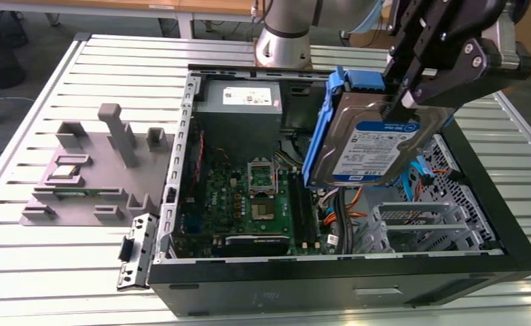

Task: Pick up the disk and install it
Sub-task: 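Insert the disk into the insertion slot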

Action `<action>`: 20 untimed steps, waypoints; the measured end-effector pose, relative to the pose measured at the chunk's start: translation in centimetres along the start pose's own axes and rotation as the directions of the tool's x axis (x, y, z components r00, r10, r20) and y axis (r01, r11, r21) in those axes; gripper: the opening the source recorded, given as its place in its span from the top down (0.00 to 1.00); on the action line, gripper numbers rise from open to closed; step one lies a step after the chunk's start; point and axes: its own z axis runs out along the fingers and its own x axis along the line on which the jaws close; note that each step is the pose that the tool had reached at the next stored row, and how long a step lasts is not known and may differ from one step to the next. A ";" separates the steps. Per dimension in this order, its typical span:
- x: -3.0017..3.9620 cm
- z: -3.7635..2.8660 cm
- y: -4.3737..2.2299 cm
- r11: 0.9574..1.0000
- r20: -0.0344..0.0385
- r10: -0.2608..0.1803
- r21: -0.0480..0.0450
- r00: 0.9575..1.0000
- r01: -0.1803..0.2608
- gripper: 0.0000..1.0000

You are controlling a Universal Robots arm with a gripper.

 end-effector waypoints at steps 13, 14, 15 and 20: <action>0.77 -0.08 -1.18 1.000 0.000 0.000 0.000 1.000 0.000 0.65; 0.81 -0.09 -1.25 1.000 0.000 0.000 0.000 1.000 0.000 0.65; 0.85 -0.09 -1.35 1.000 0.000 0.000 0.000 1.000 0.000 0.65; 0.94 -0.13 -2.30 1.000 0.000 0.000 0.000 1.000 0.000 0.65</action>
